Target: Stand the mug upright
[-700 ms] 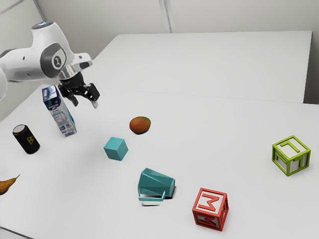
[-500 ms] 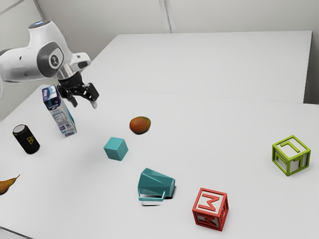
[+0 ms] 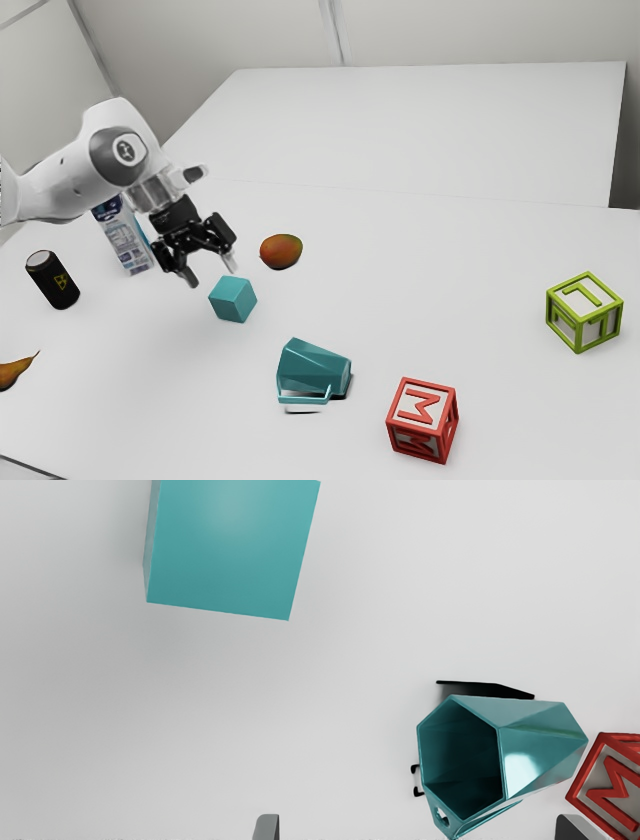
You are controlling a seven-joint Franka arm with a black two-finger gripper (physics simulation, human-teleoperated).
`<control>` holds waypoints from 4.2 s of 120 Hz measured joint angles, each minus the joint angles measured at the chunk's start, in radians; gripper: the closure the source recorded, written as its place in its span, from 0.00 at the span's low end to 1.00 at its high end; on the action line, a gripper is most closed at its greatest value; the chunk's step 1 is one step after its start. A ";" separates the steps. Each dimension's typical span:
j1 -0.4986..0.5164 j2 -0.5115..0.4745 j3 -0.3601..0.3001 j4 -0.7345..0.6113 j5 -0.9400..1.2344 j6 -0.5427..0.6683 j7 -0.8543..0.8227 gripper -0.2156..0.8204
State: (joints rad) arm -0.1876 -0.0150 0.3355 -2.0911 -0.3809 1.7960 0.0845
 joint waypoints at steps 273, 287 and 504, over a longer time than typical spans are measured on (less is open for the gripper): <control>-0.256 0.083 0.044 -0.298 -0.666 0.293 -0.050 0.49; -0.264 0.084 0.044 -0.298 -0.668 0.299 -0.049 0.64; -0.224 -0.020 0.146 0.030 0.206 0.303 -0.233 0.96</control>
State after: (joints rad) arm -0.4115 -0.0354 0.4814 -2.0613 -0.1747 2.0992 -0.1483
